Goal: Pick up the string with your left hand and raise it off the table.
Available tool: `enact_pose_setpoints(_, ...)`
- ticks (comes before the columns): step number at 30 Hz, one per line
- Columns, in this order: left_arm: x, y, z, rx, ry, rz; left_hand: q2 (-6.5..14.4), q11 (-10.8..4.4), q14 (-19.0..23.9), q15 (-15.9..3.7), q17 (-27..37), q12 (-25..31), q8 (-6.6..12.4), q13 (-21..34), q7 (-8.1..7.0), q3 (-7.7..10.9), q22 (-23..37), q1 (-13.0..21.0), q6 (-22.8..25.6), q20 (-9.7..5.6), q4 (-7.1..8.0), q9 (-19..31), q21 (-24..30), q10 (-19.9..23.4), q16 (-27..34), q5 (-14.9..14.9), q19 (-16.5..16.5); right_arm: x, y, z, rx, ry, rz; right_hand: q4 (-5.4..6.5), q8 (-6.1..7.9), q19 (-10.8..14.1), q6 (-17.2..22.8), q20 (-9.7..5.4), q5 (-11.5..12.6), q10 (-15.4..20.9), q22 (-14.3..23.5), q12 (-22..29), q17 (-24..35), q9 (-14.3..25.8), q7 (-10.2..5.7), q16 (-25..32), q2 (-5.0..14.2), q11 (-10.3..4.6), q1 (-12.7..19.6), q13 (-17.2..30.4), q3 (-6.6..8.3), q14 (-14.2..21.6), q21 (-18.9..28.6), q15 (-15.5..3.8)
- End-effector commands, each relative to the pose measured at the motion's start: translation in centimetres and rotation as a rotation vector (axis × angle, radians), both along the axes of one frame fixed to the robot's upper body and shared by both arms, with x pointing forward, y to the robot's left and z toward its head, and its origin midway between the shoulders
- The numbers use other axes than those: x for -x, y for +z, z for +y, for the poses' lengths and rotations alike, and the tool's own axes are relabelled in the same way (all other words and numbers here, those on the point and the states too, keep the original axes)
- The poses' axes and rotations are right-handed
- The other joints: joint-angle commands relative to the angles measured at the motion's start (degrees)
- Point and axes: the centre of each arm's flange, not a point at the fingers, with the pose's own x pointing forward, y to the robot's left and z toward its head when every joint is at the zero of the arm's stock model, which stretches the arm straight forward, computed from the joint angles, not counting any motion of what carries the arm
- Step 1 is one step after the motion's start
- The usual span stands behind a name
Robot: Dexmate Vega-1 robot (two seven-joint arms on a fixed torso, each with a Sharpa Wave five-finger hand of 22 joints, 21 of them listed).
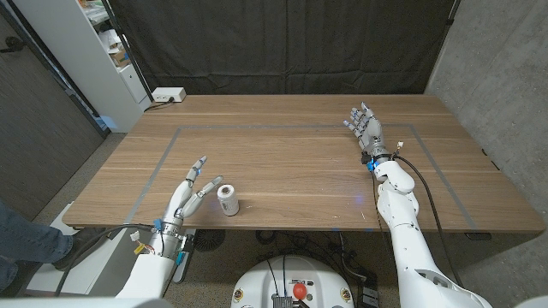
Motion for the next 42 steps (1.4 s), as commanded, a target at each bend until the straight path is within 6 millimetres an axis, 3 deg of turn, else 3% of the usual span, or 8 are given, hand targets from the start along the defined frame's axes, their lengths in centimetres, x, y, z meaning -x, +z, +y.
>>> enact_pose_setpoints(1,-0.4,-0.6,-0.8,-0.019,0.0,0.034,-0.2,0.52,0.2,0.65,0.2,0.4,0.19,0.3,0.18,-0.34,0.2,0.6,0.0,0.6,0.01,0.1,-0.2,0.0,0.1,0.3,0.3,0.0,-0.5,0.0,-0.007,0.005,0.007,-0.24,-0.16,0.5,0.5,-0.14,-0.1,0.2,0.2,0.5,0.0,0.1,-0.27,0.3,0.26,-0.09,0.3,0.1,-0.18,0.3,-0.4,0.08)
enact_pose_setpoints(42,-0.6,-1.1,-1.9,-0.057,0.086,0.083,-0.2,0.62,0.1,0.95,0.3,0.8,0.65,0.4,0.47,0.0,0.3,3.6,0.9,1.2,0.27,0.1,-0.5,0.0,0.2,0.3,0.3,-1.4,-1.6,-0.2,-0.033,0.02,0.02,-0.26,-0.17,0.8,0.5,-0.06,-0.1,0.4,0.2,0.5,0.0,0.1,-0.36,0.4,0.32,0.09,0.2,0.1,-0.4,0.5,-1.3,0.01)
